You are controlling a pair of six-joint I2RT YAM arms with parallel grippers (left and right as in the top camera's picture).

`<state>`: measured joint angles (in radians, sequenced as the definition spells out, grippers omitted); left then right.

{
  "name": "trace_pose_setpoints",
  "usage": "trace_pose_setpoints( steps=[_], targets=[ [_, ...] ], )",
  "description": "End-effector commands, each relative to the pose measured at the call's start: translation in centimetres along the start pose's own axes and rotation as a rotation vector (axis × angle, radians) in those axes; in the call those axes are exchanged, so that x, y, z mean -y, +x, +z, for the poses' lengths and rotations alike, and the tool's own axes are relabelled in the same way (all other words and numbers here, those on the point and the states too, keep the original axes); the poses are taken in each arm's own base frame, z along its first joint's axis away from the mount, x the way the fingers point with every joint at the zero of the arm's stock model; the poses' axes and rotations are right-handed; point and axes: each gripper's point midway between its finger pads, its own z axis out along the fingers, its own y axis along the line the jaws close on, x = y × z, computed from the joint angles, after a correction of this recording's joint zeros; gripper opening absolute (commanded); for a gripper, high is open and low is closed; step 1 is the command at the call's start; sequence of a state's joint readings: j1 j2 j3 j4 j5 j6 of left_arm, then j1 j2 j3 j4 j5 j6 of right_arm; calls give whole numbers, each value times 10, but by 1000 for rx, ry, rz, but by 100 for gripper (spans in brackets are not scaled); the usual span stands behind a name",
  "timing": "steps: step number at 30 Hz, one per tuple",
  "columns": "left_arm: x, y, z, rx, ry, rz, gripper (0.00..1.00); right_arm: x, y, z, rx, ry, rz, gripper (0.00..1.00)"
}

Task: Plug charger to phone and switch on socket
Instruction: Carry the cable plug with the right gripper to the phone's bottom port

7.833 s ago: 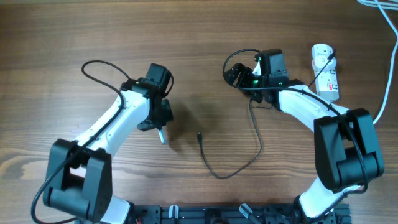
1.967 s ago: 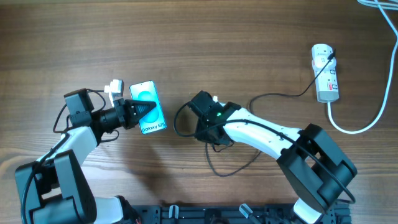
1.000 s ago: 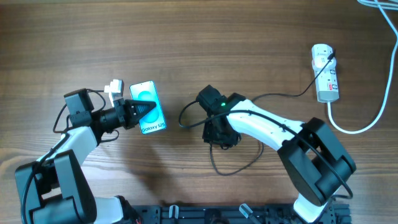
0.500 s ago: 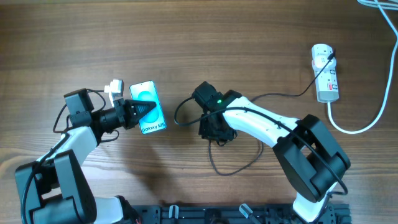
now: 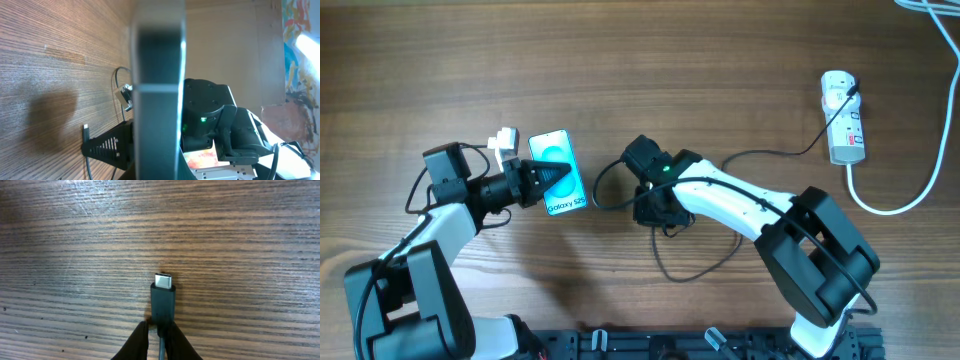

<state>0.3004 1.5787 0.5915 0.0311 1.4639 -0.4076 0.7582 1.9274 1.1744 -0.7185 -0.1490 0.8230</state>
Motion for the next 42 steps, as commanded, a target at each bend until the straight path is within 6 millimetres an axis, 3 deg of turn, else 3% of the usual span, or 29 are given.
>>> trace_pose_setpoints(
  steps=[1,8,10,13,14,16,19,23,25,27,31,38,42],
  targets=[
    [7,0,-2,-6,25,40,4,22,9,29,-40,95,-4,16],
    [7,1,-2,-6,25,77,4,19,11,27,-90,39,-29,4],
    [7,1,-2,-6,25,80,4,7,8,21,-117,-69,-149,4],
    [7,0,-2,-5,25,83,4,-20,6,-11,-98,-266,-367,4],
    [7,0,-2,-5,25,86,4,-34,11,-30,-77,-356,-485,4],
    [7,0,-2,-5,25,87,4,-60,26,-69,-49,-542,-652,4],
    [8,0,-2,-4,25,94,4,-85,55,-101,-87,-780,-810,4],
    [8,0,-2,-4,24,94,4,-105,78,-100,-80,-855,-917,4],
    [6,-1,-2,1,14,89,4,-122,91,-87,-52,-823,-944,4],
    [5,-2,-2,4,8,86,4,-132,83,-78,4,-743,-867,4],
    [4,-3,-2,7,2,86,4,-154,69,-86,69,-770,-746,4],
    [1,-4,-2,16,-16,84,4,-151,55,-81,68,-711,-546,4],
    [-1,-5,-2,21,-25,85,4,-152,55,-82,64,-718,-527,4]
  ],
)
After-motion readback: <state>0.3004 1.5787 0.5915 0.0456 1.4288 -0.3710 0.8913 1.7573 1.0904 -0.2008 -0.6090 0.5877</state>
